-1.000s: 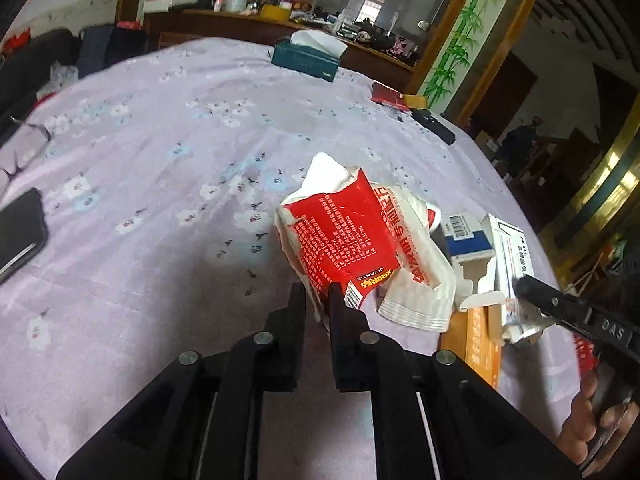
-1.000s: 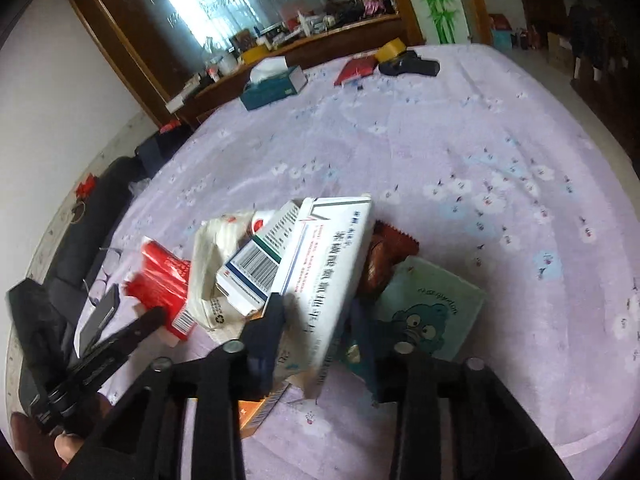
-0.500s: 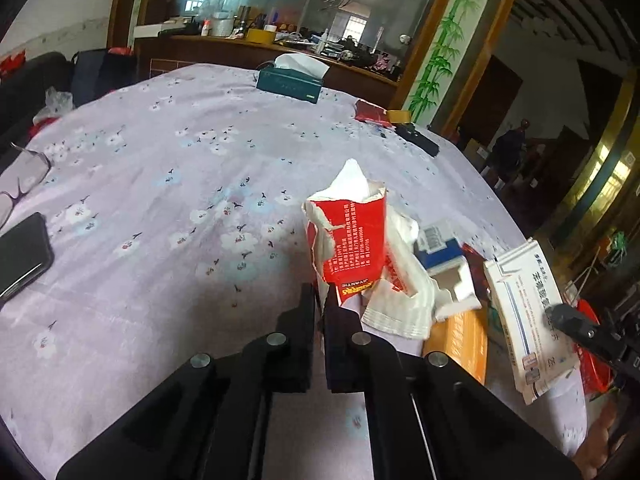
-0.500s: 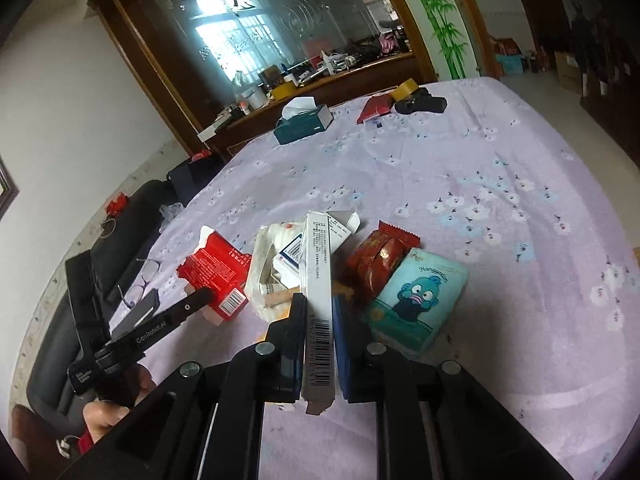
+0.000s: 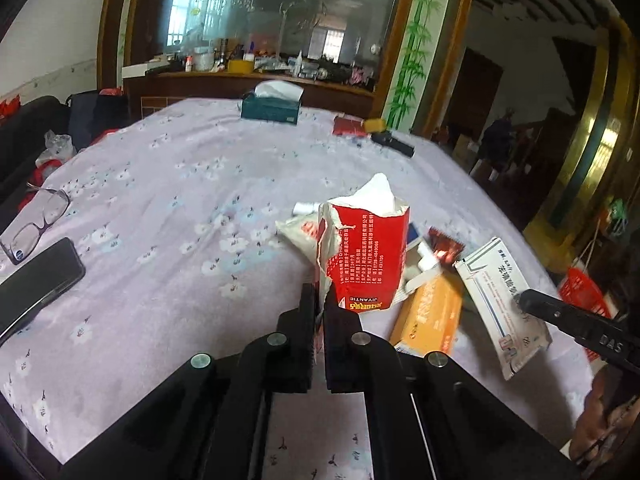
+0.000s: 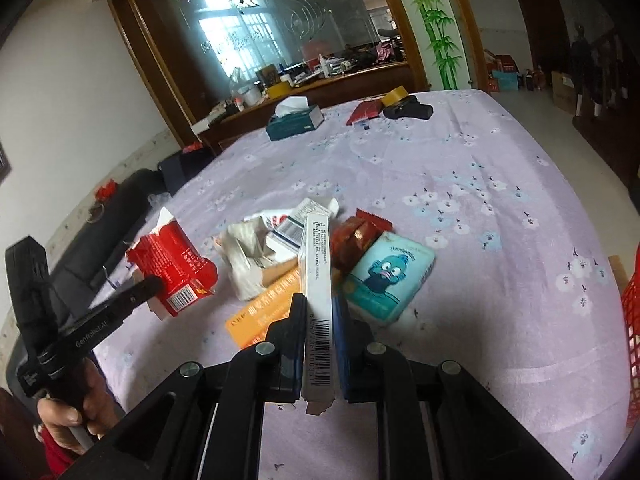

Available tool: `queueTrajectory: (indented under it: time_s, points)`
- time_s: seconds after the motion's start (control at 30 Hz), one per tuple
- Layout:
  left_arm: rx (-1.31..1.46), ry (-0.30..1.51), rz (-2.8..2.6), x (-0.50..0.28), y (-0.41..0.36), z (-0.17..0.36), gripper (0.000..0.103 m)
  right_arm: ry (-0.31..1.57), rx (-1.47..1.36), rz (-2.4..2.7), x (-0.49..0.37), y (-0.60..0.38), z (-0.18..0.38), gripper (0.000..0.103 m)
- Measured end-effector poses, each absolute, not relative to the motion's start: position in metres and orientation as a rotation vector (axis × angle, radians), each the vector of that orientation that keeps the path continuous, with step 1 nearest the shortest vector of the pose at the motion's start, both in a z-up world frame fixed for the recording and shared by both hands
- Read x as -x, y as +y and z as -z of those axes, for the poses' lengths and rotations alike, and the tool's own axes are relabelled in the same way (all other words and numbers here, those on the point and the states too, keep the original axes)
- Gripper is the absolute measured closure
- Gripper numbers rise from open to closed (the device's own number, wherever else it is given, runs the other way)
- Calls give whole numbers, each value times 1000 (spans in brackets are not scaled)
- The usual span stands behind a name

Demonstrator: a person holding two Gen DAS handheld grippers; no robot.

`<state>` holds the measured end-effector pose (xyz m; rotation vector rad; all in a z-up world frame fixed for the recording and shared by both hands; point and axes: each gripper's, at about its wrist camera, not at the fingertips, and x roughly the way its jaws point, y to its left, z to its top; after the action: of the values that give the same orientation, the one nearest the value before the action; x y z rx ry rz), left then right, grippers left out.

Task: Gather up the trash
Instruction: 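Lift the red carton and white box above the table with both tools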

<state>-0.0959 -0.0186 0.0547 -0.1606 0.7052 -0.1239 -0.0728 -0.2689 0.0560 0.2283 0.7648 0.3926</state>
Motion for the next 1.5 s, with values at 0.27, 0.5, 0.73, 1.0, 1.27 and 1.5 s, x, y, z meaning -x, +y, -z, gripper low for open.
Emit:
queueTrajectory:
  time_s: [0.27, 0.5, 0.73, 1.0, 1.27, 1.5]
  points:
    - [156, 785, 120, 78, -25, -28, 98, 797, -185, -393, 74, -261, -44, 87]
    - [164, 793, 126, 70, -28, -22, 94, 830, -170, -395, 71, -254, -34, 87]
    - [172, 696, 113, 90, -27, -37, 100, 779, -170, -390, 76, -255, -42, 89]
    - [136, 586, 130, 116, -45, -68, 100, 666, -170, -351, 92, -265, -66, 89]
    - [55, 582, 168, 128, -80, -67, 100, 676, -188, -332, 100, -274, -63, 89]
    - [34, 582, 193, 135, -96, -68, 100, 664, -192, -305, 109, -285, -65, 89]
